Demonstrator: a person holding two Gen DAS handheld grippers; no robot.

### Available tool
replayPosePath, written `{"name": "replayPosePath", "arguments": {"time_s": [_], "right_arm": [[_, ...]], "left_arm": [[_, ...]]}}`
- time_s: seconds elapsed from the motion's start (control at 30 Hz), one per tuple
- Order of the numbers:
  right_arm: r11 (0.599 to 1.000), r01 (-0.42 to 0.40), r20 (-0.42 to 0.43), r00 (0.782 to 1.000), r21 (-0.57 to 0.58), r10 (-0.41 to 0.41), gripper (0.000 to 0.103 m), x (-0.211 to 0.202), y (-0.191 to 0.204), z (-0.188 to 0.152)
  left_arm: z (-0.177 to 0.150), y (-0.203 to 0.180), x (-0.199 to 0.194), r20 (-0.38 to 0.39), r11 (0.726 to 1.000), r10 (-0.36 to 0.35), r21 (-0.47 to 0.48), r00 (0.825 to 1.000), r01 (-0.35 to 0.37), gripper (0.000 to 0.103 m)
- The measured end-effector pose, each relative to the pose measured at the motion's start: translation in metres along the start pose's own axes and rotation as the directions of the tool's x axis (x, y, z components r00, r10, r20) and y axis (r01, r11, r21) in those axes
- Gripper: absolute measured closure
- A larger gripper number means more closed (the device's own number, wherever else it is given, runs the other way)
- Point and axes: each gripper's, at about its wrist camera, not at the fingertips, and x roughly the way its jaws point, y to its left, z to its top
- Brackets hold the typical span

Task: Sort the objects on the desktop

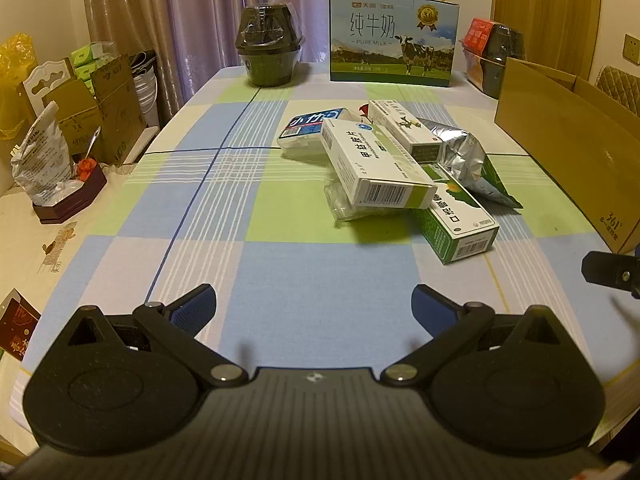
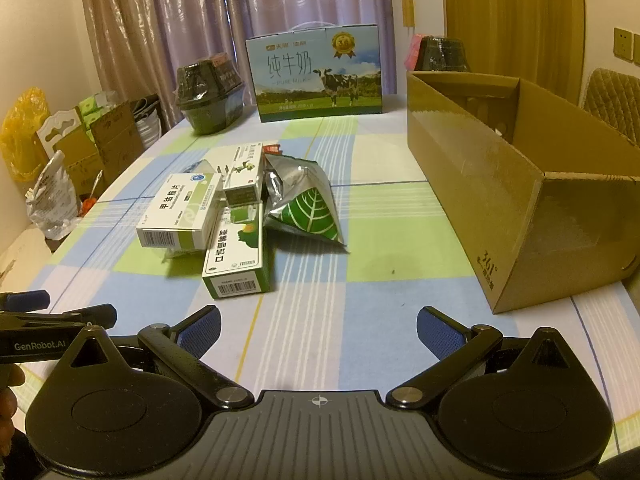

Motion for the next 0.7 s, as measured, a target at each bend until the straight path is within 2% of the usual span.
{"name": "replayPosePath", "arguments": {"time_s": [0.7], "right_arm": [[1.000,0.000,0.000,1.000,-0.004,0.000,0.002,0.0006,-0.0009,0.0001]], "left_arm": [[0.0003,-0.0001,0.0004,0.002,1.000,0.006,0.001,1.000,-0.006,0.001]]}}
